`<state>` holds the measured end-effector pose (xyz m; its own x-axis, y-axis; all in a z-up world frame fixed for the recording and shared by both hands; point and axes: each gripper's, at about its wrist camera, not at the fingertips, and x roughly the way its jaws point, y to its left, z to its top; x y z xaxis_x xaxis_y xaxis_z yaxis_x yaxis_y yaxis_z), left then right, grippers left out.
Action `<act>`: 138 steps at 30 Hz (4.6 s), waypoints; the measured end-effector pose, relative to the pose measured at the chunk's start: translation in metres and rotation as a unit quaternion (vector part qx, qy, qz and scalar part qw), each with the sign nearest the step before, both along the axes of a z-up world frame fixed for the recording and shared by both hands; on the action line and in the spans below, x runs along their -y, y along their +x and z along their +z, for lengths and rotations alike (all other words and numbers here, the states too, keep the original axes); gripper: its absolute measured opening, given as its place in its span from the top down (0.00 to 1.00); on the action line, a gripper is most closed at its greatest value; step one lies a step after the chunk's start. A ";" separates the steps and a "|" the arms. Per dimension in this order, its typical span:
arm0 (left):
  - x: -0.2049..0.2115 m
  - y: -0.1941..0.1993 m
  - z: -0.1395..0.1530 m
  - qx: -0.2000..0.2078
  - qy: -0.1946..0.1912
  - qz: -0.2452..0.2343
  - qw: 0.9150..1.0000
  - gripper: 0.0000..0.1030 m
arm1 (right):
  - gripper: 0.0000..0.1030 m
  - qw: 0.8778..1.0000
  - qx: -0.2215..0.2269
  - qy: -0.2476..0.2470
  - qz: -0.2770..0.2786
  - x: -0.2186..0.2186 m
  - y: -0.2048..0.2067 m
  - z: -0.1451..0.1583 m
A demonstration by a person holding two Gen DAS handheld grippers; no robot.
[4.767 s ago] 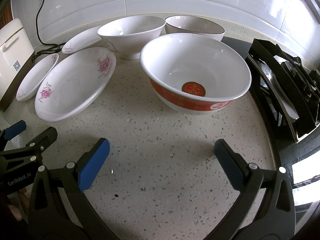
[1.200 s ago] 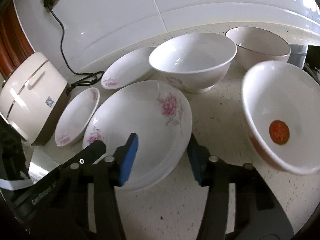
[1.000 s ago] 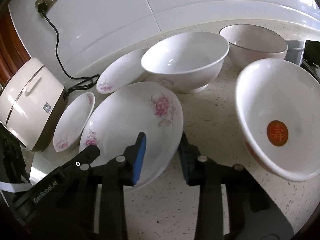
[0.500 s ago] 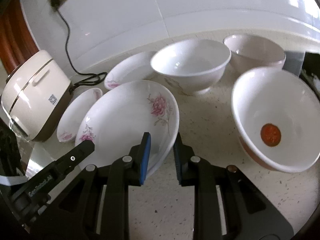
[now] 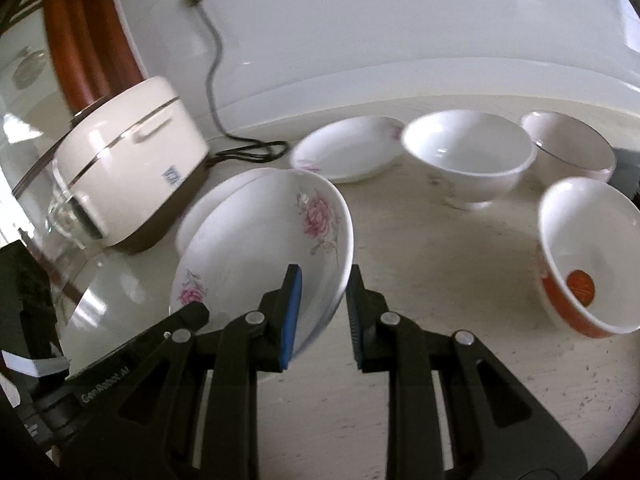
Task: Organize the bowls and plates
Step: 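Close the right gripper on the plate rim while the left gripper also grips it, then lift the large plate with both grippers and carry it toward the rice cooker, then lower the plate onto the counter beside the rice cooker and open both grippers, then move both grippers to the rim of the smaller pink-flowered plate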
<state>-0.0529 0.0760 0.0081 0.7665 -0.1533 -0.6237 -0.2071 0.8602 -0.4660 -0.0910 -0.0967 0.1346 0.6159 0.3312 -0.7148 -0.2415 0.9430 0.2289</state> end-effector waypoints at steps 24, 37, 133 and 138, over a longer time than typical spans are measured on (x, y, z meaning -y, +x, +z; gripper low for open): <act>-0.090 -0.107 0.021 0.007 0.010 0.109 0.994 0.81 | 0.75 0.991 0.007 -0.022 0.130 -0.122 -0.036 0.013; -0.125 -0.126 0.006 -0.027 0.029 0.147 0.988 0.81 | 0.75 0.981 -0.007 -0.043 0.188 -0.172 -0.048 -0.017; -0.063 -0.073 0.072 0.023 0.141 0.105 0.984 0.45 | 0.54 0.992 0.046 -0.090 0.074 -0.126 -0.007 -0.006; -0.054 -0.054 0.073 0.008 0.139 0.093 0.986 0.33 | 0.54 0.994 0.038 -0.087 0.055 -0.116 0.006 -0.007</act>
<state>-0.1068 0.1302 0.0808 0.7754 0.1662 -0.6092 -0.3686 0.9025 -0.2229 -0.0851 0.0193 0.1273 0.6369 0.2754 -0.7201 -0.3563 0.9334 0.0419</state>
